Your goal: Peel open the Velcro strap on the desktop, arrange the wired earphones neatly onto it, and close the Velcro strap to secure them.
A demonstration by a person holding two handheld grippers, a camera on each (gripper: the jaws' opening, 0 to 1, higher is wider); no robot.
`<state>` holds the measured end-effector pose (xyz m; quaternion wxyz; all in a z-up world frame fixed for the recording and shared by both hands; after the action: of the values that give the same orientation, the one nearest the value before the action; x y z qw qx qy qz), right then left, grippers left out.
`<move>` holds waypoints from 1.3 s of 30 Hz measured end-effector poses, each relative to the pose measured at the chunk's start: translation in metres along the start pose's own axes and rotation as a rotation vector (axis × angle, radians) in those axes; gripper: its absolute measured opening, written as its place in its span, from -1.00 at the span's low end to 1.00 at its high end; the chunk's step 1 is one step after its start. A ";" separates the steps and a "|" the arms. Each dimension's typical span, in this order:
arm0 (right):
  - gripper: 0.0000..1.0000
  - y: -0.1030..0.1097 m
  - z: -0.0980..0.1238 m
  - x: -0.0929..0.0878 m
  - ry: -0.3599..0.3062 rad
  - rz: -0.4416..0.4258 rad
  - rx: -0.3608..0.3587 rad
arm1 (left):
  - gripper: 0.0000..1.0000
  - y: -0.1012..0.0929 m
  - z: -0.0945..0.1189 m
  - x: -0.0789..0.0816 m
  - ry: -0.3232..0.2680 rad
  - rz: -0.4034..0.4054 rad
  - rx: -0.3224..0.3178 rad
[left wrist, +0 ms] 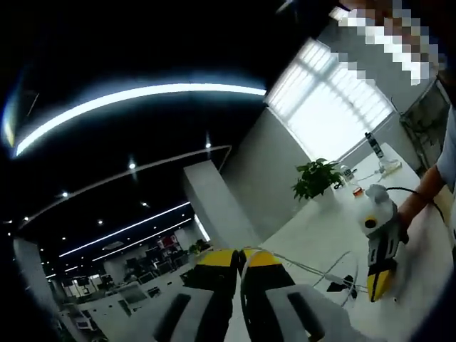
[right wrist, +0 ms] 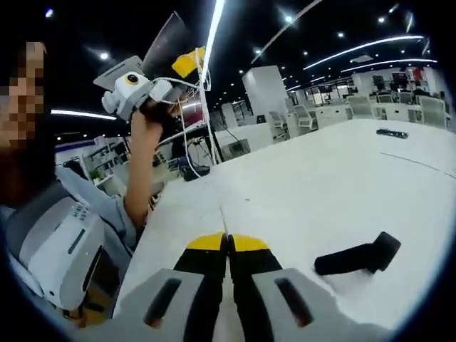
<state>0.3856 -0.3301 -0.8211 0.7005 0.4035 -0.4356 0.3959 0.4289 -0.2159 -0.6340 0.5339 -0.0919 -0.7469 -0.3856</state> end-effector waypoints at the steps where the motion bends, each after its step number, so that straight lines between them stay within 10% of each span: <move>1: -0.92 -0.002 0.001 -0.002 0.004 -0.006 -0.006 | -0.88 0.001 0.002 -0.005 0.017 -0.001 0.003; 12: -0.93 -0.034 0.020 -0.005 0.041 0.138 -0.194 | -0.85 0.011 0.026 -0.057 0.204 -0.109 0.023; 23: -0.93 -0.060 0.054 -0.002 0.022 0.137 -0.332 | -0.86 0.000 0.033 -0.080 0.247 -0.123 -0.050; 39: -0.93 -0.072 0.078 -0.008 0.036 0.136 -0.416 | -0.85 0.023 0.034 -0.101 0.321 -0.179 0.073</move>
<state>0.4263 -0.4284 -0.8215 0.7482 0.2127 -0.5213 0.3509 0.4589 -0.1496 -0.7151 0.6127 0.0571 -0.6708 -0.4140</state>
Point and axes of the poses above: the point that each gripper's makers call its tool centre point, and the gripper's own axes: z roughly backward along the fingers, y roughly to its left, x roughly out of its top, the point moved 1 cm from there along z, roughly backward along the fingers, and after that the axes turned 6 degrees about -x, right-handed, at the moved point
